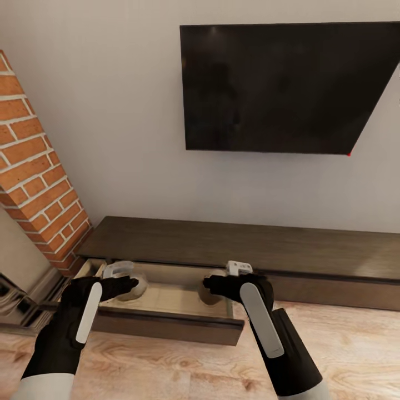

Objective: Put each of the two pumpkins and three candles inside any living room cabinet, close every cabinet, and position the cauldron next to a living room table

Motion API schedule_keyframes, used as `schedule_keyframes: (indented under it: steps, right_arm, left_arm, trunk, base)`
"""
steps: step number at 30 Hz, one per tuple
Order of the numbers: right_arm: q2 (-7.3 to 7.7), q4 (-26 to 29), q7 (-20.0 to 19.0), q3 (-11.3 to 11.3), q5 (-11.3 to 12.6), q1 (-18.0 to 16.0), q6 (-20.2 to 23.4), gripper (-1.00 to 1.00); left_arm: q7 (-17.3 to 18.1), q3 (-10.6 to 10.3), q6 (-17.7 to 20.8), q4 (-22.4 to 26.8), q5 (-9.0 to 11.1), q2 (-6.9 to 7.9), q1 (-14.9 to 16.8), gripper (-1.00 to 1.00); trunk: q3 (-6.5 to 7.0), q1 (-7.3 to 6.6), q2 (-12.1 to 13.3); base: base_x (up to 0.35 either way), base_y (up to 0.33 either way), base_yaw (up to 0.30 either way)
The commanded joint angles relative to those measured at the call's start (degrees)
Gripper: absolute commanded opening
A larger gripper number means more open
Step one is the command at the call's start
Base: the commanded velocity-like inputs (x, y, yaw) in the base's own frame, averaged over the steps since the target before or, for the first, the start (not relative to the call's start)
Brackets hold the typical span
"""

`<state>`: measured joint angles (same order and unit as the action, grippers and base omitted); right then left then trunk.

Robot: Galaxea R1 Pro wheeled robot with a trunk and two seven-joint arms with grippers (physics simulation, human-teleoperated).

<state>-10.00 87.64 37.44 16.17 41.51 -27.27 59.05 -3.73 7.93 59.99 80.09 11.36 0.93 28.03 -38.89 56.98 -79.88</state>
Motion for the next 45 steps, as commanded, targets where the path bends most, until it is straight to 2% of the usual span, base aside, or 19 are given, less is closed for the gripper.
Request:
schedule_keyframes:
  steps: [1, 3, 5, 9, 12, 15, 19, 21, 31, 37, 45]
  right_arm:
    - [0.00, -1.47, 0.05, 0.01, 0.30, -1.56, 0.04, -1.00]
    - [0.00, -4.61, 0.05, 0.01, 0.31, -3.98, -0.25, -1.00]
    - [0.00, -7.24, 0.02, 0.01, 0.34, -5.54, -0.52, -1.00]
    - [0.00, -10.09, 0.00, 0.01, 0.20, -6.75, -1.37, -1.00]
    - [0.00, -12.73, 0.01, 0.01, 0.10, -7.19, -2.47, -1.00]
    - [0.00, -15.77, 0.04, 0.01, 0.02, -7.46, -4.20, -1.00]
    - [0.00, -17.57, 0.08, 0.01, 0.23, -7.59, -5.19, -1.00]
    - [0.00, -17.81, 0.08, 0.01, 0.28, -7.61, -5.35, -1.00]
    - [0.00, -18.03, 0.02, 0.15, 0.43, -7.54, -5.14, -1.00]
    - [0.00, -18.14, 0.00, 3.45, 0.68, -7.53, -5.41, -1.00]
    - [0.00, -19.81, -0.30, 4.19, 0.84, -7.53, -5.28, -1.00]
  left_arm:
    - [-0.02, -0.01, 0.01, -0.29, -0.12, 0.03, 1.13, -1.00]
    - [-0.03, -0.01, 0.01, -2.04, -0.20, -0.01, 3.51, -1.00]
    - [-0.04, -0.02, 0.01, -5.78, -0.25, -0.04, 6.01, -1.00]
    - [-0.04, -0.02, 0.01, -16.08, -0.47, -0.05, 10.88, -1.00]
    - [-0.05, -0.12, 0.01, -19.80, -0.57, -0.10, 12.51, -1.00]
    - [-0.07, -1.14, 0.01, -20.83, -0.68, -0.08, 12.95, -1.00]
    - [-0.15, -4.61, -0.02, -21.97, -0.58, -0.09, 13.01, -1.00]
    - [-0.24, -5.62, -0.11, -23.44, -0.58, -0.06, 13.03, -1.00]
    - [-0.31, -6.29, -0.56, -25.85, -0.64, -0.11, 13.07, -1.00]
    - [-0.33, -6.30, -0.60, -25.94, -0.71, -0.20, 13.02, -1.00]
    - [-0.40, -6.34, -0.66, -26.03, -0.80, -0.21, 13.01, -1.00]
  trunk:
    - [0.17, -0.23, 0.42]
    - [0.52, -0.66, 1.22]
    - [0.88, -1.10, 2.02]
    - [1.60, -1.98, 3.62]
    - [1.96, -2.42, 4.43]
    - [1.96, -2.42, 4.43]
    - [1.96, -2.42, 4.43]
    - [1.96, -2.42, 4.43]
    - [1.96, -2.42, 4.43]
    - [1.96, -2.42, 4.43]
    - [1.96, -2.42, 4.43]
  base:
    - [0.000, 0.000, 0.000]
    - [0.000, 0.000, 0.000]
    - [0.000, 0.000, 0.000]
    - [0.000, 0.000, 0.000]
    - [0.000, 0.000, 0.000]
    - [0.000, 0.000, 0.000]
    - [0.022, 0.000, 0.000]
    - [0.190, 0.000, 0.000]
    - [0.140, 0.000, 0.000]
    - [0.119, 0.002, 0.000]
    - [0.070, 0.035, 0.000]
